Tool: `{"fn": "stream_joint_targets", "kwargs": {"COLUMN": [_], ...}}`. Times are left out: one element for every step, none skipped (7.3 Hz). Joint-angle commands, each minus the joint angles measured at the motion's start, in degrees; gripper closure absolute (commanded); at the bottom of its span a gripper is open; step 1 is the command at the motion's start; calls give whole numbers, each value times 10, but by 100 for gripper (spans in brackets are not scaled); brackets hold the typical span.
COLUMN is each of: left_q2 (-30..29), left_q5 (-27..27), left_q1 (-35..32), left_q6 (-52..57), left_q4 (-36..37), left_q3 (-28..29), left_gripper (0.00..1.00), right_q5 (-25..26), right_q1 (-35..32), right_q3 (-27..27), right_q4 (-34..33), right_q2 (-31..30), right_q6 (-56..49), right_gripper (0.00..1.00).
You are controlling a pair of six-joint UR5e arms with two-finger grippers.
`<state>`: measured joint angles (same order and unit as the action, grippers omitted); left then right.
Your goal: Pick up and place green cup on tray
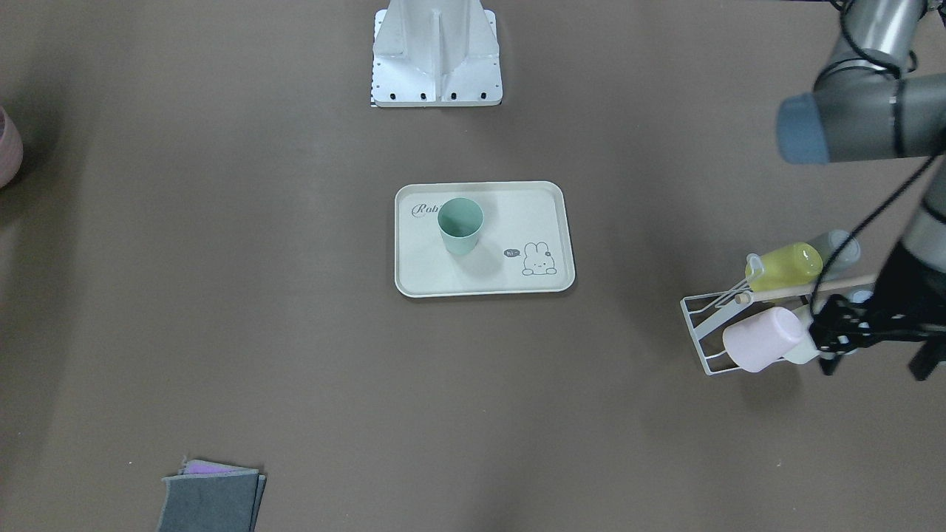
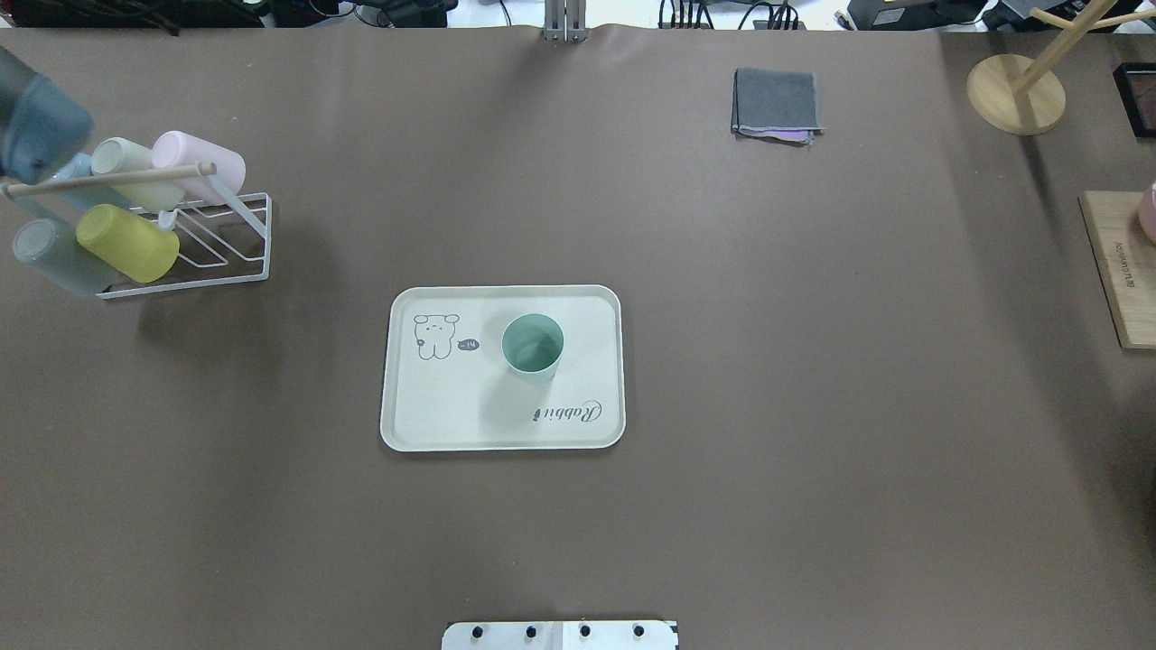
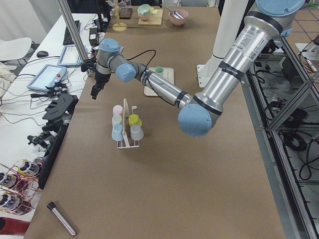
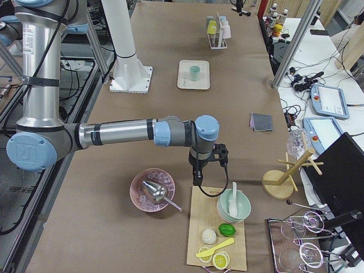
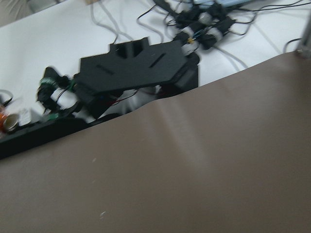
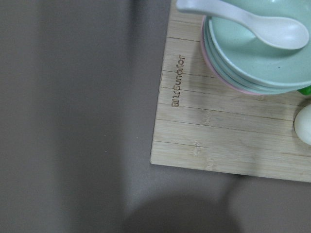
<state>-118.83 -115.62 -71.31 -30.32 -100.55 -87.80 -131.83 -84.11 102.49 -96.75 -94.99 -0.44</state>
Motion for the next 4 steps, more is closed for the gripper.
{"fn": "stream_joint_targets", "kwargs": {"left_q2": [98,128,168,211], "left_q5": [-98,-199,-306,-321], "left_q1": [-80,-108,-146,-180], "left_q6": [-2,0,2,15], "left_q4": [16,18,20,17], "left_q3": [17,40,60,55], "left_gripper": [2,2,2,2], "right_q5": [2,2,2,2], "right_q1": [0,0,0,0], "right_q3": [-1,-1,-3,-1], "right_q4": [-1,-1,-1,-2], "right_q2": [0,-1,2,2], "right_q6": [0,1,2,1], "right_gripper": [0,0,0,0]}}
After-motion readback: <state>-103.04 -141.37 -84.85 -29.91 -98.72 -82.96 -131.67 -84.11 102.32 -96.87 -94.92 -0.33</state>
